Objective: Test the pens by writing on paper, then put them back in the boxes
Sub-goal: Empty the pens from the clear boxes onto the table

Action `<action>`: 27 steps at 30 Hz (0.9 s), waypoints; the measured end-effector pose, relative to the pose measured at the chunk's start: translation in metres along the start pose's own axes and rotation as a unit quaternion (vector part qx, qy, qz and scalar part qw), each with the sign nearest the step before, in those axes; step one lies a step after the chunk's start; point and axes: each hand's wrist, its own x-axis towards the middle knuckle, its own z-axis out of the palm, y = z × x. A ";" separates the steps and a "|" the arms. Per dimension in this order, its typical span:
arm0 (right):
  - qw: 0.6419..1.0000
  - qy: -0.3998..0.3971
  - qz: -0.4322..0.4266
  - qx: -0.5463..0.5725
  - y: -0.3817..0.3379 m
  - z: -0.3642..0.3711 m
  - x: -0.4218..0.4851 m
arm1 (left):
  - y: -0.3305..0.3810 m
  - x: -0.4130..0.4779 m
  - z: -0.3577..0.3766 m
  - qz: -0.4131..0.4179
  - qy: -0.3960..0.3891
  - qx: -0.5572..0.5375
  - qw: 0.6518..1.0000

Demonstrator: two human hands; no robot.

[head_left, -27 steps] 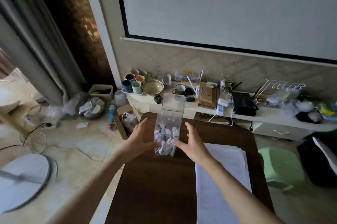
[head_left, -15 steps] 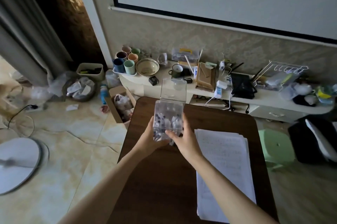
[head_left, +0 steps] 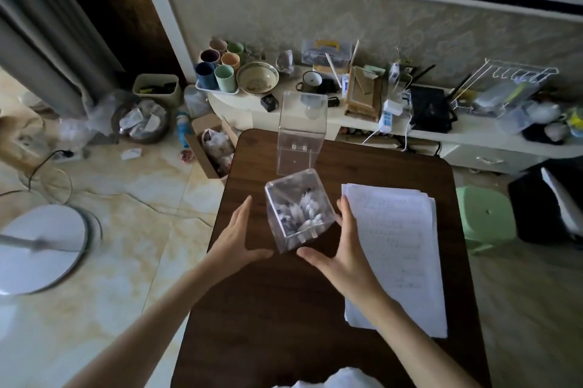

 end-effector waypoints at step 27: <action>0.989 -0.147 0.009 -0.011 0.038 -0.069 -0.002 | 0.015 0.037 0.040 0.179 -0.116 0.168 0.962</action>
